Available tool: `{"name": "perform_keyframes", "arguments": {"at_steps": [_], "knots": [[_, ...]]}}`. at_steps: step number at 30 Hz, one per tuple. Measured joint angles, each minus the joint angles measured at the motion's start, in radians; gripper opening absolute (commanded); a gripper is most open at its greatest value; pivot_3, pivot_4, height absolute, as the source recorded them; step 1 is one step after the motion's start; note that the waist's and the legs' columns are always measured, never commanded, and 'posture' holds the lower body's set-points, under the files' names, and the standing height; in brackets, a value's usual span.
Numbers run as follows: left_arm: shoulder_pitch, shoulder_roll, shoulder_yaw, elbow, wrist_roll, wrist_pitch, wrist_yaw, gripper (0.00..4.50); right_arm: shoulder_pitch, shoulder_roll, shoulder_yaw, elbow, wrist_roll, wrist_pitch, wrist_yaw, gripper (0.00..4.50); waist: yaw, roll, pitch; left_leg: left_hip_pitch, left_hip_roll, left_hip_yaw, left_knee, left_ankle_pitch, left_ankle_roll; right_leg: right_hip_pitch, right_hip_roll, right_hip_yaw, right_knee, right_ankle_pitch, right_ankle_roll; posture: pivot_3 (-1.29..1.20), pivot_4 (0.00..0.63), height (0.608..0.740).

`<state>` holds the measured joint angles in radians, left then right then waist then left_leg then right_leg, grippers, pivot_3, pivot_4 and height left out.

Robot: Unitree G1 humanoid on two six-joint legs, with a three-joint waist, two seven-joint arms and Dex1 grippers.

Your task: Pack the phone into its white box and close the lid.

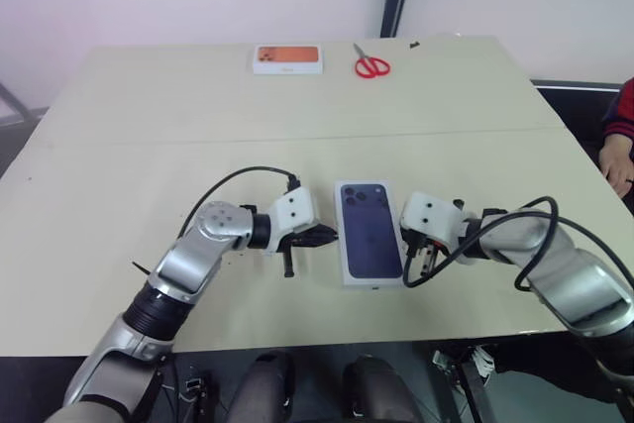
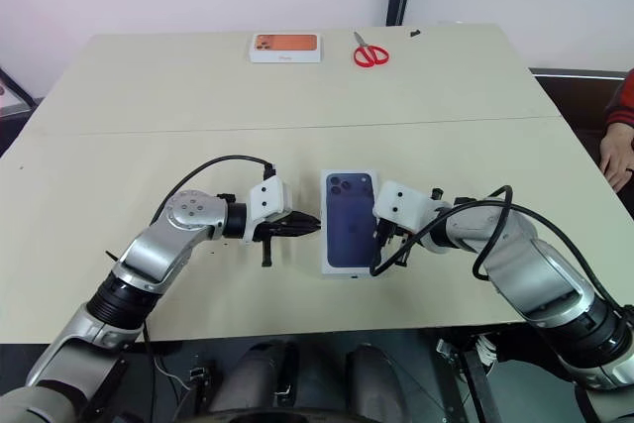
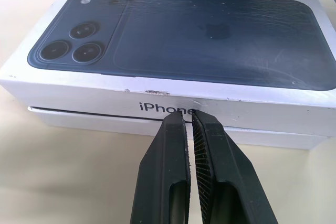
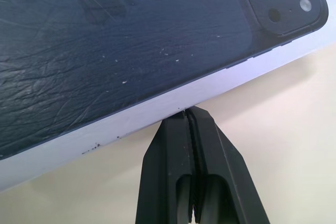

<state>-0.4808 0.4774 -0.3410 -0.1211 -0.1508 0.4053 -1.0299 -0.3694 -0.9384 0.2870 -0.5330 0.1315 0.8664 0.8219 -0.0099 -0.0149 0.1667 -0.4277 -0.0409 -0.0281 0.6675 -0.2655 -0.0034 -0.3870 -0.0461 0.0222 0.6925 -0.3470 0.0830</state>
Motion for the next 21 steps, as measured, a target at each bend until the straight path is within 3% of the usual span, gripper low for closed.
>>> {"name": "perform_keyframes", "arguments": {"at_steps": [21], "knots": [[0.016,0.022,0.000,-0.028,-0.001,0.009,-0.009,0.30,-0.020,0.028,0.003,0.018,-0.017,-0.009,0.007,0.06,0.000,0.000,0.000,0.000,0.000,0.000,0.000,0.000,0.000,0.000,0.000,0.000,0.001,0.000,0.000,0.00,0.150,0.740]]}}
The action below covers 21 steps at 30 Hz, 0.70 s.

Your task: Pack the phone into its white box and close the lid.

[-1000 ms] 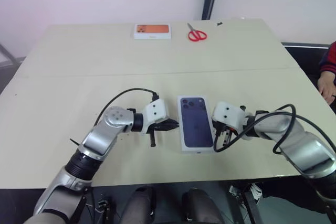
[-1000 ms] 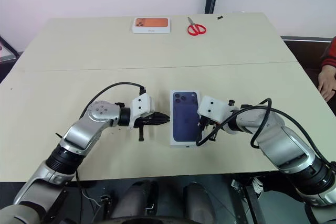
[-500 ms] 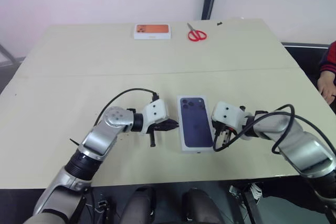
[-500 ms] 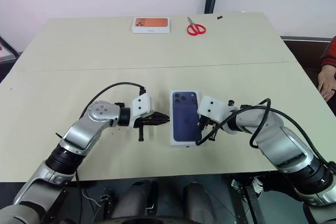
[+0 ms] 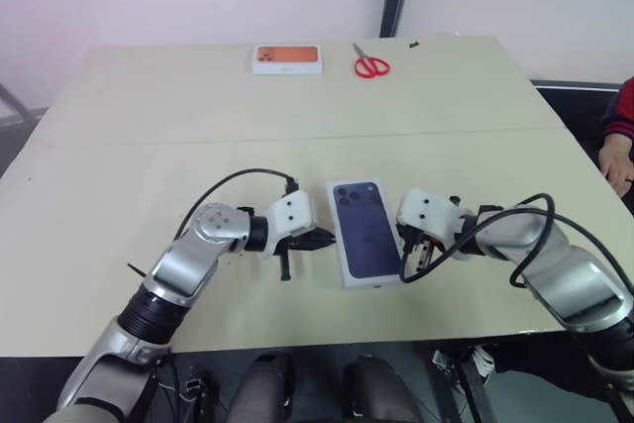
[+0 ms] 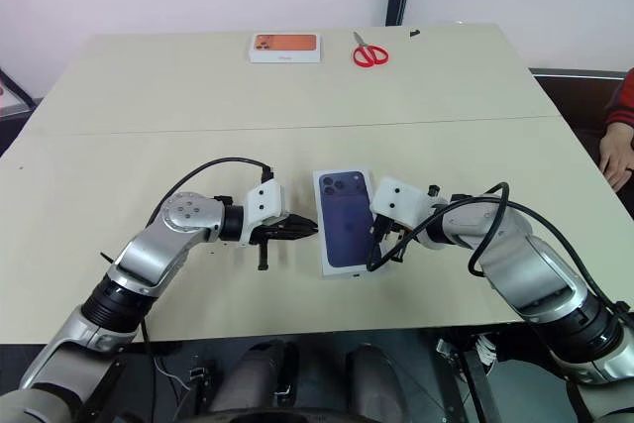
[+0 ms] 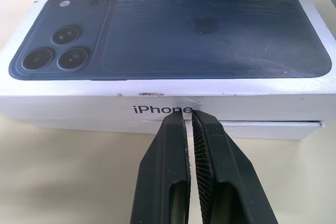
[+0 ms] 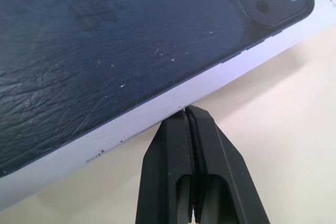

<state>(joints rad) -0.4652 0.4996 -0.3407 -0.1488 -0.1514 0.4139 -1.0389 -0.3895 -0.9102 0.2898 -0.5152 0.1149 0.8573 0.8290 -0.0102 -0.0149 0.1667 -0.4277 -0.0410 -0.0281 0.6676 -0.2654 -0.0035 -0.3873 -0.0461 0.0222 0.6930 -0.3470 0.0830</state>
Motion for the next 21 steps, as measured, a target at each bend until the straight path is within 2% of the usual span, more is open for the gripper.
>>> {"name": "perform_keyframes", "arguments": {"at_steps": [21], "knots": [[0.000,-0.001,0.002,0.007,0.000,0.000,0.011,0.30,0.006,-0.011,-0.001,-0.015,-0.002,0.001,0.031,0.06,0.000,0.000,0.000,0.000,0.000,0.000,0.000,0.000,0.000,0.000,0.000,0.000,0.000,0.000,0.000,0.00,0.150,0.740]]}}
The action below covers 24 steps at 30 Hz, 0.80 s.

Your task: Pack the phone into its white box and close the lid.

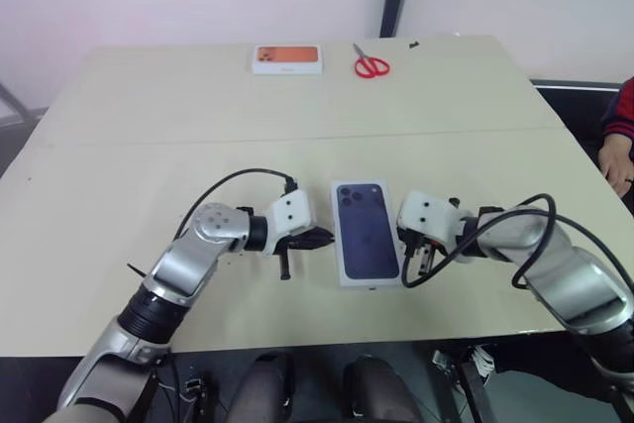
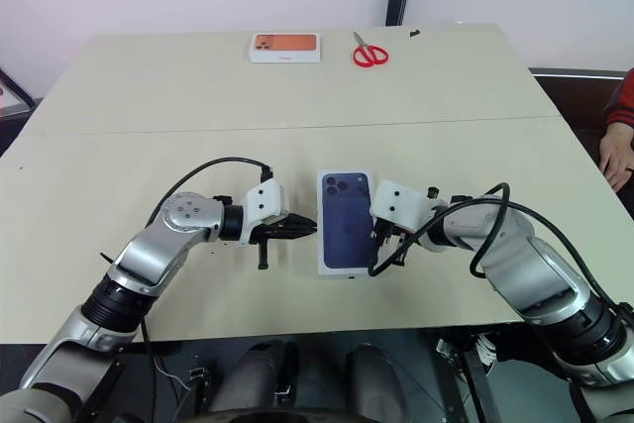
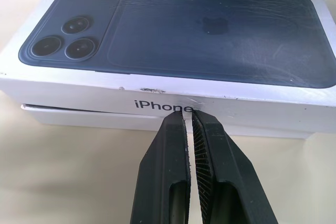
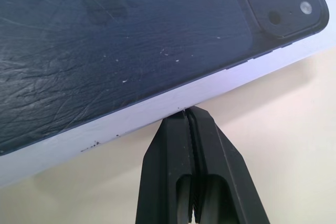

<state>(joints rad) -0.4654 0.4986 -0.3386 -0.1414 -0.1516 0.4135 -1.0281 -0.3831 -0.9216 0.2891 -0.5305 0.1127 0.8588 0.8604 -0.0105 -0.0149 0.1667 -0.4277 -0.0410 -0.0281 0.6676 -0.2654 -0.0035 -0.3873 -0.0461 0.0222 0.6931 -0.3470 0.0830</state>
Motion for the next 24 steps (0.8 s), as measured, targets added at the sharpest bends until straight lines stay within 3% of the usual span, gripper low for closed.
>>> {"name": "perform_keyframes", "arguments": {"at_steps": [24], "knots": [[0.001,0.008,0.000,0.000,-0.006,0.000,0.000,0.30,0.004,0.020,0.000,0.015,-0.012,-0.001,-0.022,0.06,0.000,0.000,0.000,0.000,0.000,0.000,0.000,0.000,0.000,0.000,0.000,0.000,0.000,0.000,0.000,0.00,0.150,0.740]]}}
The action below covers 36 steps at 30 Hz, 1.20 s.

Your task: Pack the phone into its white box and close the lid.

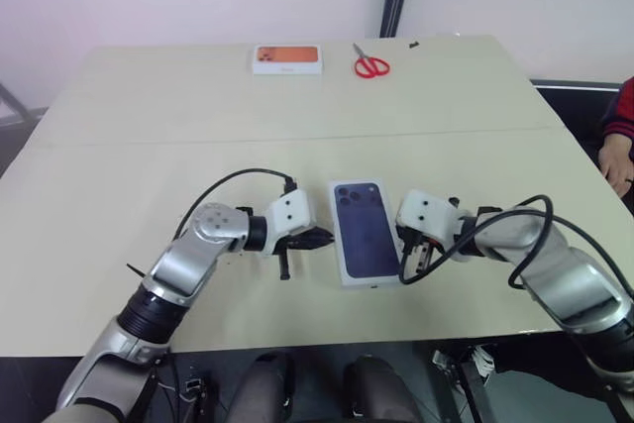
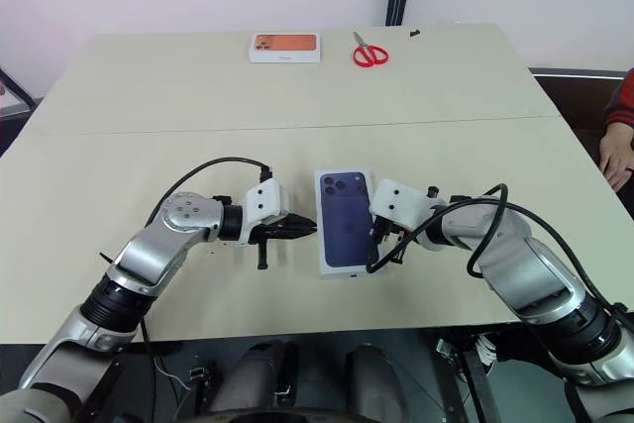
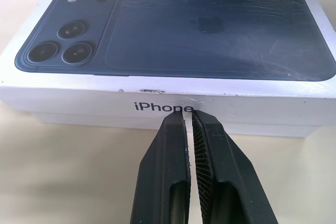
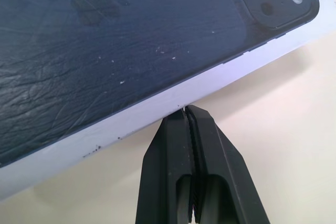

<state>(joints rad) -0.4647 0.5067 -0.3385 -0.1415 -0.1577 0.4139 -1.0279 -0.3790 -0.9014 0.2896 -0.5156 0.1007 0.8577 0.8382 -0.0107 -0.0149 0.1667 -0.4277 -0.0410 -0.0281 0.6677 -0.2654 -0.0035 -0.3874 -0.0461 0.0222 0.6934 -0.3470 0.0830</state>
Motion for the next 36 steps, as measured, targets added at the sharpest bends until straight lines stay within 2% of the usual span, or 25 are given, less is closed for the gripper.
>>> {"name": "perform_keyframes", "arguments": {"at_steps": [20,25,36], "knots": [[0.010,0.012,0.001,0.000,-0.009,0.000,0.001,0.30,0.017,-0.024,-0.007,0.001,0.000,-0.025,0.016,0.06,0.000,0.000,0.000,0.000,0.000,0.000,0.000,0.000,0.000,0.000,0.000,0.000,0.000,0.000,0.000,0.00,0.150,0.740],[0.011,0.018,0.012,0.001,-0.018,0.000,0.005,0.30,0.017,-0.062,-0.050,0.033,0.001,-0.057,0.028,0.06,0.001,0.000,0.000,0.000,0.000,0.000,0.000,0.000,0.000,0.000,0.000,0.000,0.000,0.000,0.000,0.00,0.150,0.740],[0.011,-0.007,0.010,0.000,-0.027,0.005,0.008,0.30,0.049,-0.068,-0.135,0.023,0.054,-0.107,0.084,0.06,0.001,0.000,0.000,0.000,0.000,0.000,0.000,0.000,0.000,0.000,0.000,0.000,0.001,0.000,0.000,0.00,0.150,0.740]]}}
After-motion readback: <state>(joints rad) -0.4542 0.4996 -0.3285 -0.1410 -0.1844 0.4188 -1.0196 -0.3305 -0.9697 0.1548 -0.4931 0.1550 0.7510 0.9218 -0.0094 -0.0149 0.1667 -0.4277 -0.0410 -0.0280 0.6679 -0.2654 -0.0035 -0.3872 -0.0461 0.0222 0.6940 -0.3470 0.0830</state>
